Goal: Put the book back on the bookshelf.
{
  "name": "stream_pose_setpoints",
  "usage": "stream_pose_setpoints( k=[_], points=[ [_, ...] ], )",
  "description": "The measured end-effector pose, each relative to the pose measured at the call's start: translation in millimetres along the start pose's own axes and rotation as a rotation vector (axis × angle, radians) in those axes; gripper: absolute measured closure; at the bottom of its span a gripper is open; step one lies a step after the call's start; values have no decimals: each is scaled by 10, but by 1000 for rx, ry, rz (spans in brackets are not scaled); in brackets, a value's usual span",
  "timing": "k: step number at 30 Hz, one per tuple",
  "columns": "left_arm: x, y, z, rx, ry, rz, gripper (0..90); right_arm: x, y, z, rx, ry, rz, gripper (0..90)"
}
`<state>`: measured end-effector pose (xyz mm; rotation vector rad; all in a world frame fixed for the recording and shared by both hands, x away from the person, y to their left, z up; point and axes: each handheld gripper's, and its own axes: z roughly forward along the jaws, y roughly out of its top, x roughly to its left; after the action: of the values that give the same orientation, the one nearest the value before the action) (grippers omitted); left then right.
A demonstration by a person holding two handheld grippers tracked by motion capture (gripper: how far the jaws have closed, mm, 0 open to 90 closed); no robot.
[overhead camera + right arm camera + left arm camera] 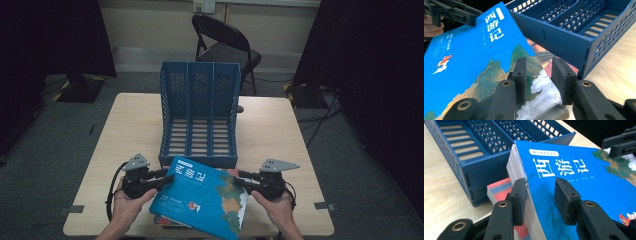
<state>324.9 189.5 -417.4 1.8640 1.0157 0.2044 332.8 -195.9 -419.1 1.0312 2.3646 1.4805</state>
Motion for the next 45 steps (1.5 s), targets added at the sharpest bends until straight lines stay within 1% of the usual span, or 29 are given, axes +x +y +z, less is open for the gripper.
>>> stream_pose_setpoints(
  k=[2,4,6,9,10,11,12,13,14,15,16,17,19,21,22,23,24,25,26,27,28,30,32,34,35,37,38,43,45],
  points=[
    [13,26,36,6,-13,-12,619,12,-30,-29,-6,-1,3,663],
    [23,52,62,14,-21,2,619,44,-47,-62,-2,-11,-7,664],
    [31,91,128,16,-37,-1,620,85,-82,-120,2,-14,-12,664],
    [20,114,167,20,-40,7,621,113,-105,-166,9,-16,-17,664],
    [10,125,186,22,-40,11,621,171,-104,-205,26,-35,-52,664],
    [2,134,199,24,-37,18,621,171,-104,-205,26,-35,-52,664],
    [15,133,208,22,-49,17,621,207,-95,-225,38,-46,-77,662],
    [15,133,208,22,-49,17,620,203,-94,-227,38,-43,-72,660],
    [33,124,203,19,-59,15,620,185,-96,-219,31,-28,-64,652],
    [33,124,203,19,-59,15,620,185,-96,-219,31,-28,-64,652],
    [31,114,202,8,-58,6,620,169,-97,-208,28,-17,-54,649],
    [26,109,194,11,-52,1,620,152,-90,-173,22,-3,-41,648],
    [-12,86,165,5,-34,2,623,160,-51,-115,27,8,-57,642],
    [-20,58,114,14,-41,4,621,158,-9,-59,33,15,-67,640],
    [-17,2,51,17,-55,-1,611,154,18,-16,34,20,-68,637],
    [-17,2,51,17,-55,-1,604,154,18,-16,34,20,-68,637],
    [-9,-72,-37,19,-78,-13,594,143,46,30,45,43,-68,644],
    [-9,-72,-37,19,-78,-13,589,142,52,33,50,46,-68,648],
    [-23,-142,-114,6,-72,-21,588,145,45,30,52,43,-73,653],
    [-23,-142,-114,6,-72,-21,592,145,45,30,52,43,-73,653],
    [-48,-169,-127,-6,-69,-19,592,144,31,23,49,42,-70,654],
    [-63,-134,-99,1,-52,8,605,127,0,15,38,50,-42,653],
    [-69,-119,-77,-3,-45,12,619,141,-1,12,37,40,-44,654],
    [-78,-86,-28,-4,-36,36,620,151,-4,2,41,37,-46,656],
    [-72,-79,-10,-7,-41,36,624,160,-12,-9,41,33,-46,656],
    [-39,-63,20,-5,-66,25,630,170,-54,-42,28,32,-34,657],
    [-37,-53,43,-6,-76,30,637,190,-85,-66,18,23,-29,658],
    [-64,-26,98,-5,-79,39,641,261,-125,-141,25,-3,-42,660],
    [-67,-8,123,1,-89,42,641,280,-144,-171,27,-6,-45,661]
  ],
)
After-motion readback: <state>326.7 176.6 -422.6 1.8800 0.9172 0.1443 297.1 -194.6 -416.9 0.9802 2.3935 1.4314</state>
